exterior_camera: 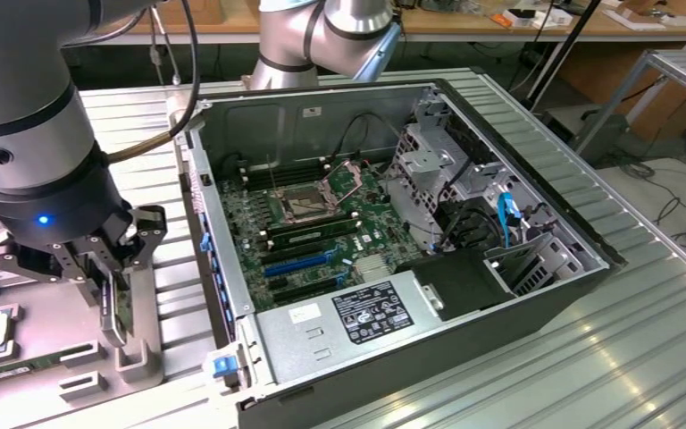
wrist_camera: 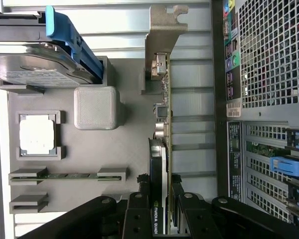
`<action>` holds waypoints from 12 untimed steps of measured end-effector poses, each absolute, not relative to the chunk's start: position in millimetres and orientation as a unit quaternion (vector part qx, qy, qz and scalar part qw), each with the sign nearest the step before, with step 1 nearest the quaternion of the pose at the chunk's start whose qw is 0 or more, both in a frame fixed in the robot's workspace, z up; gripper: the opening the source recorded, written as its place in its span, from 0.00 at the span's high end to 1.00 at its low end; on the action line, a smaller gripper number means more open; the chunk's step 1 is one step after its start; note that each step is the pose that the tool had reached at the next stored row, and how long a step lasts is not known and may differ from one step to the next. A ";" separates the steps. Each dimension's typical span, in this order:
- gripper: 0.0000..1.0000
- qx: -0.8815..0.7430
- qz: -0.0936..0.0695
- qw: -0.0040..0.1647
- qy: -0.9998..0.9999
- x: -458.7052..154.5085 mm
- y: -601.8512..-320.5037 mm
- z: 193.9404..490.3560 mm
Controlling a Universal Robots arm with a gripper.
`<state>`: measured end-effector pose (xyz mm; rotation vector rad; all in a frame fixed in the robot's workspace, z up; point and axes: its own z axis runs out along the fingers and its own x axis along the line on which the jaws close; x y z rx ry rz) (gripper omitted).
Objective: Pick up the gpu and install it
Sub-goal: 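Pick up the gpu and move the gpu toward the slot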
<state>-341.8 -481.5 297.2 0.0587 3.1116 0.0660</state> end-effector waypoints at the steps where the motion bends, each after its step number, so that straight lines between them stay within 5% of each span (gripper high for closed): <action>1: 0.73 0.019 0.021 0.014 0.999 -341.8 -481.5 297.8; 12: 0.73 0.019 0.021 0.015 0.999 -341.8 -481.5 307.8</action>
